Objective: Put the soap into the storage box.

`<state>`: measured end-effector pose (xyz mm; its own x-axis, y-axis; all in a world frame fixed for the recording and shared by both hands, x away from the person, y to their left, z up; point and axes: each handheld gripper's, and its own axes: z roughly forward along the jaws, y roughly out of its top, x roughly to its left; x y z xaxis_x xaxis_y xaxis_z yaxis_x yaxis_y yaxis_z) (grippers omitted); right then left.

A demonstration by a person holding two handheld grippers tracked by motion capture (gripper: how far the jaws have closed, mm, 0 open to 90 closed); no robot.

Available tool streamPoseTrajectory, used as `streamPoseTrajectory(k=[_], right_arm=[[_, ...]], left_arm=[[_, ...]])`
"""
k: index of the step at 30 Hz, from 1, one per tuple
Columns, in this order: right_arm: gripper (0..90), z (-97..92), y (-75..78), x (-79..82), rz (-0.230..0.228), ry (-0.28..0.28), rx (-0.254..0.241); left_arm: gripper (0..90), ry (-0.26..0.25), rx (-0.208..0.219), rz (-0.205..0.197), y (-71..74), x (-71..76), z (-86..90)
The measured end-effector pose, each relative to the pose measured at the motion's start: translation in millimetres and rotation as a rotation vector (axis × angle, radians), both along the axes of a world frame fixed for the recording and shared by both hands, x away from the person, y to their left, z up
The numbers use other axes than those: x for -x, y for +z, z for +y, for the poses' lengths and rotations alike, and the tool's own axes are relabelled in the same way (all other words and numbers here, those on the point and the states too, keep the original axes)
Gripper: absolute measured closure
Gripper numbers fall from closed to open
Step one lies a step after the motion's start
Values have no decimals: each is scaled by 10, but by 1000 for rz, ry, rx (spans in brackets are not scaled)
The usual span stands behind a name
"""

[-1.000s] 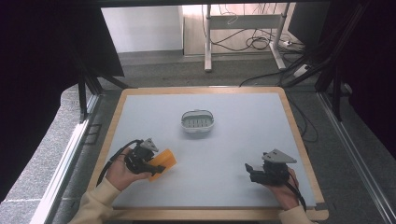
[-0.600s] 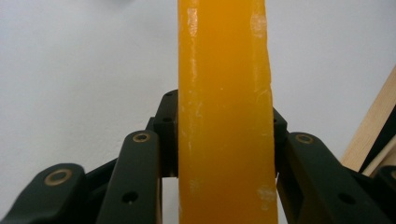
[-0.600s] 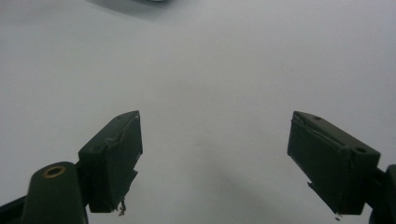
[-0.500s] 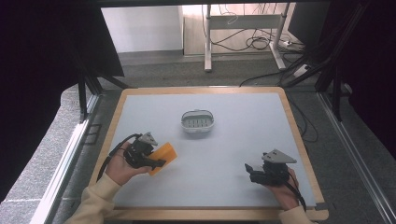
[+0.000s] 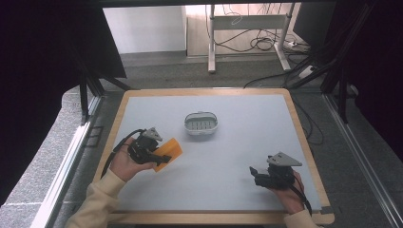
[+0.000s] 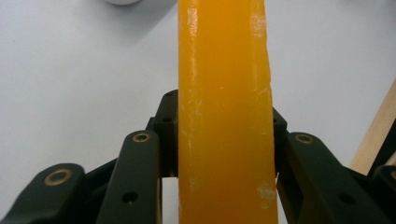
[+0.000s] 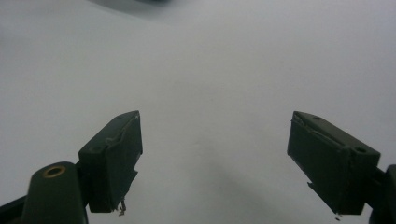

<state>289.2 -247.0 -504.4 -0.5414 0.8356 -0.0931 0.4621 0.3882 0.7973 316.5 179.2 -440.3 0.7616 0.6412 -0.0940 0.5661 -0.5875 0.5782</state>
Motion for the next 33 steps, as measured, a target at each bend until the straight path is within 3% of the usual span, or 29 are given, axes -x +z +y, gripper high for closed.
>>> streamPoseTrajectory(k=[21,33], right_arm=[[183,-1,-11,-3,4,-2,6],[183,-8,-15,-5,6,-4,6]], left_arm=[[616,21,13,-10,108,-256,-2],[616,27,17,2,60,-349,-5]])
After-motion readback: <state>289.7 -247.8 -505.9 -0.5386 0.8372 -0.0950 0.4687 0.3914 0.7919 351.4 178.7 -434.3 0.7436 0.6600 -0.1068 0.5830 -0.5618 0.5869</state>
